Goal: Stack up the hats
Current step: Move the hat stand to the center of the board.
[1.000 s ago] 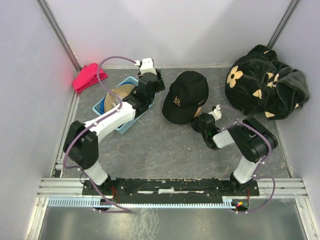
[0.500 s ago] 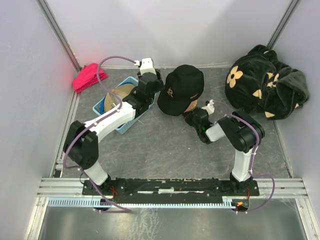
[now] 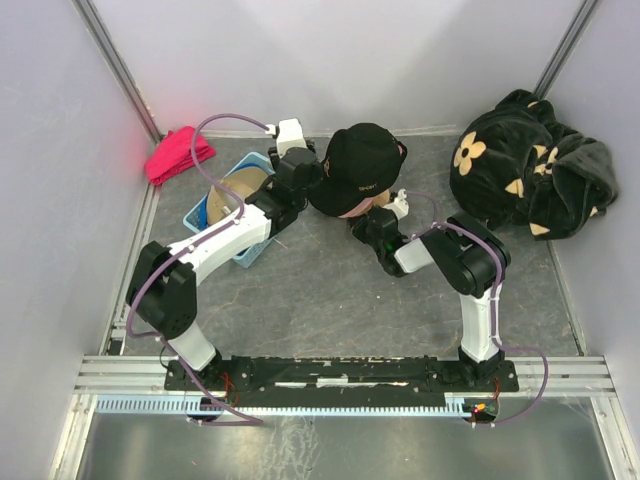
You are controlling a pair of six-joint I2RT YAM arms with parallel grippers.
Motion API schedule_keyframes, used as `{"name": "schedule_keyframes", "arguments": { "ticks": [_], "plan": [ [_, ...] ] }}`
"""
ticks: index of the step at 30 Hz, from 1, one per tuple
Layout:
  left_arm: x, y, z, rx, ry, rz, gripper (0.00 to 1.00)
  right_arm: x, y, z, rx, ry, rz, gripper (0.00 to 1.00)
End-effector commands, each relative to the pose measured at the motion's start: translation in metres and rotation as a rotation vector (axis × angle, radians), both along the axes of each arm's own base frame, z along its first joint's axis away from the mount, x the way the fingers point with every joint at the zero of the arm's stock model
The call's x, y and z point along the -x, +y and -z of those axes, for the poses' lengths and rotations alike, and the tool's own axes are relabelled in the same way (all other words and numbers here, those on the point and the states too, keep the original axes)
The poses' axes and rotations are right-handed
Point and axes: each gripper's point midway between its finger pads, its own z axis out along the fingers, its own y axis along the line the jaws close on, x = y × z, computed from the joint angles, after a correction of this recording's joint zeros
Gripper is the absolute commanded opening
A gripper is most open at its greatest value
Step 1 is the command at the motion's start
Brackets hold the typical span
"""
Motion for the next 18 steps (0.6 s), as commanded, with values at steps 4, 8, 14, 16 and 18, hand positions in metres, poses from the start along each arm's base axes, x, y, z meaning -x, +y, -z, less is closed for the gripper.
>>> {"name": "schedule_keyframes", "arguments": {
  "ticks": [4, 8, 14, 16, 18],
  "plan": [
    [0.012, 0.053, -0.009, -0.042, -0.012, -0.187, 0.64, 0.022, -0.001, 0.014, 0.096, 0.038, -0.054, 0.05],
    [0.015, 0.078, -0.004, -0.002, 0.012, -0.267, 0.65, 0.040, -0.008, 0.014, 0.101, 0.038, -0.065, 0.09],
    [0.025, 0.111, 0.002, 0.037, 0.035, -0.377, 0.70, 0.072, -0.003, 0.002, 0.130, 0.032, -0.128, 0.18],
    [0.027, 0.117, -0.003, 0.046, 0.030, -0.394, 0.70, 0.087, 0.005, -0.008, 0.172, 0.019, -0.180, 0.21],
    [0.030, 0.121, -0.011, 0.057, 0.015, -0.404, 0.71, 0.102, 0.015, -0.025, 0.231, -0.020, -0.247, 0.26]
  ]
}}
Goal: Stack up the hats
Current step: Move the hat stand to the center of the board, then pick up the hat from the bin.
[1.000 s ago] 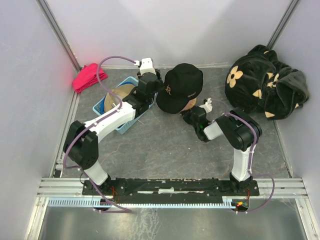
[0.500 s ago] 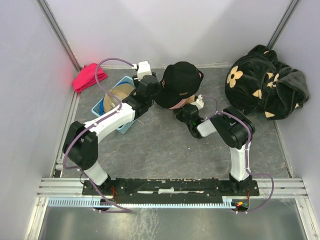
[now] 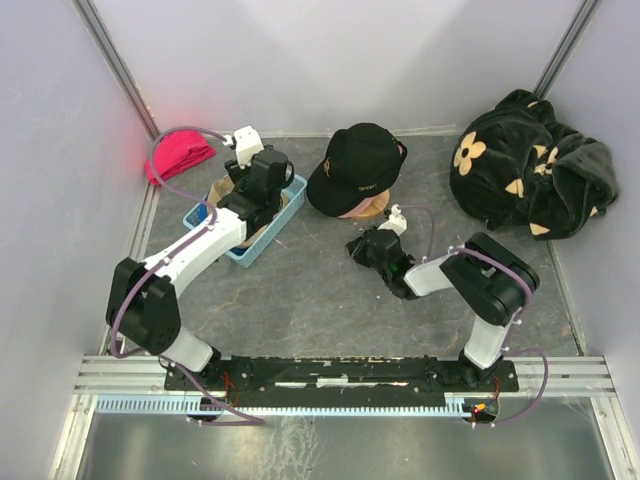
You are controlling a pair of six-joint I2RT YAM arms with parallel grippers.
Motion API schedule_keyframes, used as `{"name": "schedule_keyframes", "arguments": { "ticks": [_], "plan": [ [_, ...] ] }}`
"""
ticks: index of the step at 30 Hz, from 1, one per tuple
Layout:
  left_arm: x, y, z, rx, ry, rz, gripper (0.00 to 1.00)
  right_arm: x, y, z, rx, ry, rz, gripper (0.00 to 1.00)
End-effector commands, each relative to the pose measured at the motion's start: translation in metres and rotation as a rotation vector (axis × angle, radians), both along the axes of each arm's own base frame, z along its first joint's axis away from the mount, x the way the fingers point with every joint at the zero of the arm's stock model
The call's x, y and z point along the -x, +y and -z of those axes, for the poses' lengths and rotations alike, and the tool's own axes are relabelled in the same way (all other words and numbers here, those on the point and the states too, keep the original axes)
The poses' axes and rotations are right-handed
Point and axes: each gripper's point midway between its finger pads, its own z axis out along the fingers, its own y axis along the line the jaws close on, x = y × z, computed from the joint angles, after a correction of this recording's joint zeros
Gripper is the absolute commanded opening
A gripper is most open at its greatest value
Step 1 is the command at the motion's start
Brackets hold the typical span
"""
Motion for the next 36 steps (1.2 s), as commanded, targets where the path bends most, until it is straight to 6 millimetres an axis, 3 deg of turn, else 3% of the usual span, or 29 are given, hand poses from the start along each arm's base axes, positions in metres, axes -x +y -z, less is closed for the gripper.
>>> {"name": "schedule_keyframes", "arguments": {
  "ticks": [1, 7, 14, 20, 24, 36],
  "plan": [
    [0.010, 0.018, -0.035, 0.079, -0.095, -0.086, 0.71, 0.034, 0.021, -0.043, 0.148, -0.093, -0.162, 0.30],
    [0.016, 0.029, -0.062, 0.104, -0.155, -0.105, 0.72, 0.065, 0.069, -0.122, 0.288, -0.238, -0.394, 0.48],
    [0.030, 0.050, -0.098, 0.126, -0.229, -0.152, 0.73, 0.064, 0.148, -0.169, 0.219, -0.310, -0.646, 0.56],
    [0.041, 0.072, -0.114, 0.149, -0.264, -0.193, 0.73, 0.047, 0.209, -0.178, 0.172, -0.346, -0.741, 0.57],
    [0.047, 0.080, -0.124, 0.157, -0.285, -0.202, 0.73, 0.042, 0.238, -0.176, 0.136, -0.338, -0.794, 0.58],
    [0.064, 0.094, -0.141, 0.170, -0.330, -0.218, 0.73, 0.041, 0.290, -0.150, 0.099, -0.279, -0.870, 0.58]
  ]
}}
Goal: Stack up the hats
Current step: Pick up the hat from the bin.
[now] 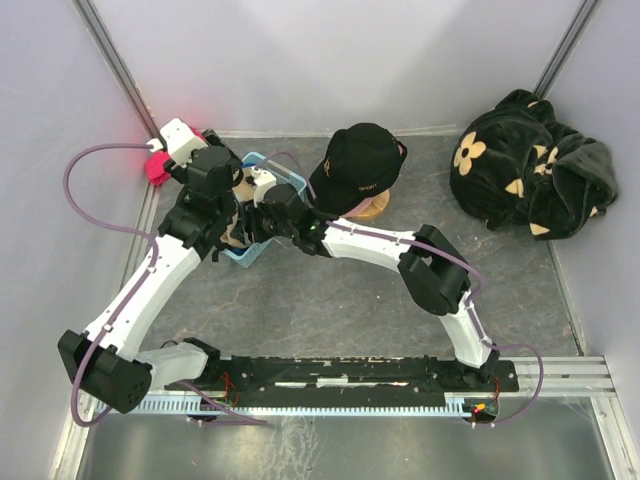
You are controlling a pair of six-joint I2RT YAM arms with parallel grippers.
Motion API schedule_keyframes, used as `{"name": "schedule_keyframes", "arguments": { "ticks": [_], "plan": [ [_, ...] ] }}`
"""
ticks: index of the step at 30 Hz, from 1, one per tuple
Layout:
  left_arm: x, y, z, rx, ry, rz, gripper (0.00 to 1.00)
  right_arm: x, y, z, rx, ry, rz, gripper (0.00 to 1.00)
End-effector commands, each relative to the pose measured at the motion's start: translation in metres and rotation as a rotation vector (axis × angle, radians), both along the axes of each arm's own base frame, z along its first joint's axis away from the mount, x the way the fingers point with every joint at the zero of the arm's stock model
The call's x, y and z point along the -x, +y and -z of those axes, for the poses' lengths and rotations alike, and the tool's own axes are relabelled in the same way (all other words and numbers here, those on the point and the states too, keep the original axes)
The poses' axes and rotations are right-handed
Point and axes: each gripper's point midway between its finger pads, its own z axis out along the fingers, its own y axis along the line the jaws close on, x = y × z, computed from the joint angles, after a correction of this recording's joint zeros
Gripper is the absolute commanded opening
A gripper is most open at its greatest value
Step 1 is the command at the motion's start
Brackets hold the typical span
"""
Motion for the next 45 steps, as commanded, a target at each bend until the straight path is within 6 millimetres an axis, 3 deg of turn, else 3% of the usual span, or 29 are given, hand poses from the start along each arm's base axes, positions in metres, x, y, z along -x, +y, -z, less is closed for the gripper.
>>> {"name": "schedule_keyframes", "arguments": {
  "ticks": [1, 13, 15, 18, 20, 24, 45],
  "plan": [
    [0.011, 0.012, -0.021, 0.034, -0.066, -0.040, 0.73, 0.002, 0.022, -0.012, -0.040, 0.003, -0.040, 0.59],
    [0.015, 0.015, -0.014, 0.028, -0.067, -0.045, 0.73, -0.007, 0.040, 0.009, -0.016, 0.027, -0.045, 0.55],
    [0.015, 0.016, -0.012, 0.026, -0.064, -0.048, 0.73, -0.009, 0.040, 0.008, -0.021, 0.017, -0.044, 0.48],
    [0.016, 0.019, -0.010, 0.026, -0.067, -0.061, 0.74, -0.013, 0.040, 0.005, -0.029, 0.002, -0.042, 0.22],
    [0.017, 0.022, -0.010, 0.028, -0.074, -0.069, 0.74, -0.016, 0.040, -0.002, -0.045, -0.008, -0.042, 0.11],
    [0.018, 0.026, -0.010, 0.025, -0.076, -0.083, 0.74, -0.022, 0.037, -0.024, -0.083, -0.040, -0.038, 0.05],
    [0.018, 0.039, -0.004, 0.067, -0.127, -0.127, 0.75, -0.064, 0.009, -0.144, -0.416, -0.152, 0.003, 0.01]
  ]
}}
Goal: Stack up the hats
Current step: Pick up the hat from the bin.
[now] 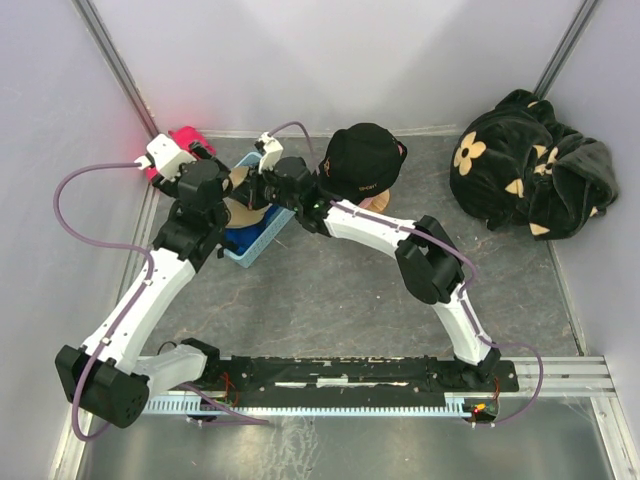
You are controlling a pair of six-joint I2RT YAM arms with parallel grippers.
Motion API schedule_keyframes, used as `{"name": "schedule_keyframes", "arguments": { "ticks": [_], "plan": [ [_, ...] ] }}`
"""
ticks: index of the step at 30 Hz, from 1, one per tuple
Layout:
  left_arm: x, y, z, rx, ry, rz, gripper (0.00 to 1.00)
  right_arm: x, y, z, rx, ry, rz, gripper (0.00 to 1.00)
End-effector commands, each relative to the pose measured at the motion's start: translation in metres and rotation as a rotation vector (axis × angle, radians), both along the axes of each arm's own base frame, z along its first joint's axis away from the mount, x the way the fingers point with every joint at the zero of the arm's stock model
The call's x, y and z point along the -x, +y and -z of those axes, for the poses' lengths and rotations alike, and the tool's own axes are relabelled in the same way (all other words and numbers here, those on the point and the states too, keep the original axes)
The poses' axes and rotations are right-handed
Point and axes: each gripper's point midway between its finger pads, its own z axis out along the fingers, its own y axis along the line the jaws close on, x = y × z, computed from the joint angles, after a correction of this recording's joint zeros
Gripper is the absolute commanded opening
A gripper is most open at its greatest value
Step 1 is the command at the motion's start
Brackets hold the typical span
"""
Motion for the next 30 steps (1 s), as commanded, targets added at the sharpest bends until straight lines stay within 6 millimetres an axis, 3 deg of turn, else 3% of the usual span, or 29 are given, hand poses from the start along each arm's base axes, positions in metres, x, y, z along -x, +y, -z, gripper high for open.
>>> {"name": "schedule_keyframes", "arguments": {
  "ticks": [1, 15, 30],
  "plan": [
    [0.002, 0.007, -0.014, 0.055, -0.094, -0.045, 0.75, -0.007, -0.005, -0.089, -0.212, -0.096, -0.010, 0.01],
    [-0.003, 0.008, 0.002, 0.053, -0.095, -0.032, 0.76, -0.056, -0.030, -0.131, -0.463, -0.076, 0.082, 0.01],
    [-0.019, -0.020, 0.072, 0.099, -0.011, 0.096, 0.75, -0.087, -0.071, -0.123, -0.429, -0.107, 0.251, 0.01]
  ]
}}
